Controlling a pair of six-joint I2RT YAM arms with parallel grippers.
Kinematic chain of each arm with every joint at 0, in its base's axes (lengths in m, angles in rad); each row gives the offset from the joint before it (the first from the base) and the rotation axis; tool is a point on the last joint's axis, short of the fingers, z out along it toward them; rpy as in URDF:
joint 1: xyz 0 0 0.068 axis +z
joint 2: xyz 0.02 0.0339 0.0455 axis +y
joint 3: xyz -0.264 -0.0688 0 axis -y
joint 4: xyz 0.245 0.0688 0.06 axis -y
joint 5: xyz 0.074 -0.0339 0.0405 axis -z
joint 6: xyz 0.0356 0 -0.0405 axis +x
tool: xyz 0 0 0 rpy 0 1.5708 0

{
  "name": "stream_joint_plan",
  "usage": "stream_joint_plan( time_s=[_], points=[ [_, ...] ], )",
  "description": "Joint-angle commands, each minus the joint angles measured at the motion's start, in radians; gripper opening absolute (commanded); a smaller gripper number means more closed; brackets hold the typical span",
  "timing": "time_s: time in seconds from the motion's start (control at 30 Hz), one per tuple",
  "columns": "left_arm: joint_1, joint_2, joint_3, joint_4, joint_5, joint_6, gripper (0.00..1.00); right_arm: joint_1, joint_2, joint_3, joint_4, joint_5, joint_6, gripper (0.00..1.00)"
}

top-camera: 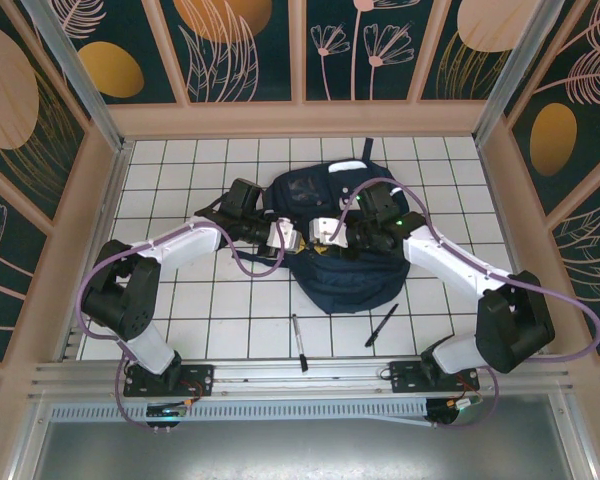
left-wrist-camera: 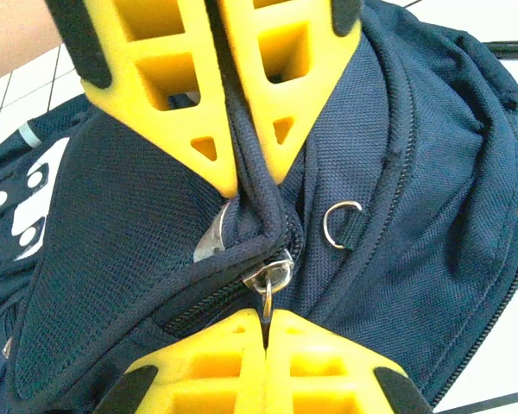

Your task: Pack the student bag

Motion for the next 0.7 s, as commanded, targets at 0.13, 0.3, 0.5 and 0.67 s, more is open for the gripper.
stream_joint_plan(
  time_s=[0.13, 0.3, 0.5, 0.67],
  points=[
    [-0.004, -0.014, 0.035, 0.059, -0.128, -0.101, 0.00, 0.006, -0.077, -0.028, 0.036, 0.028, -0.029, 0.00],
    [0.021, -0.020, 0.034, 0.167, -0.190, -0.183, 0.00, 0.006, -0.092, -0.052, 0.039, 0.036, -0.040, 0.00],
    [0.035, 0.013, 0.060, 0.229, -0.330, -0.288, 0.00, 0.007, -0.092, -0.072, 0.073, 0.023, -0.020, 0.00],
    [0.037, 0.030, 0.052, 0.214, -0.427, -0.293, 0.00, 0.005, -0.076, -0.066, 0.116, 0.010, 0.038, 0.00]
  ],
)
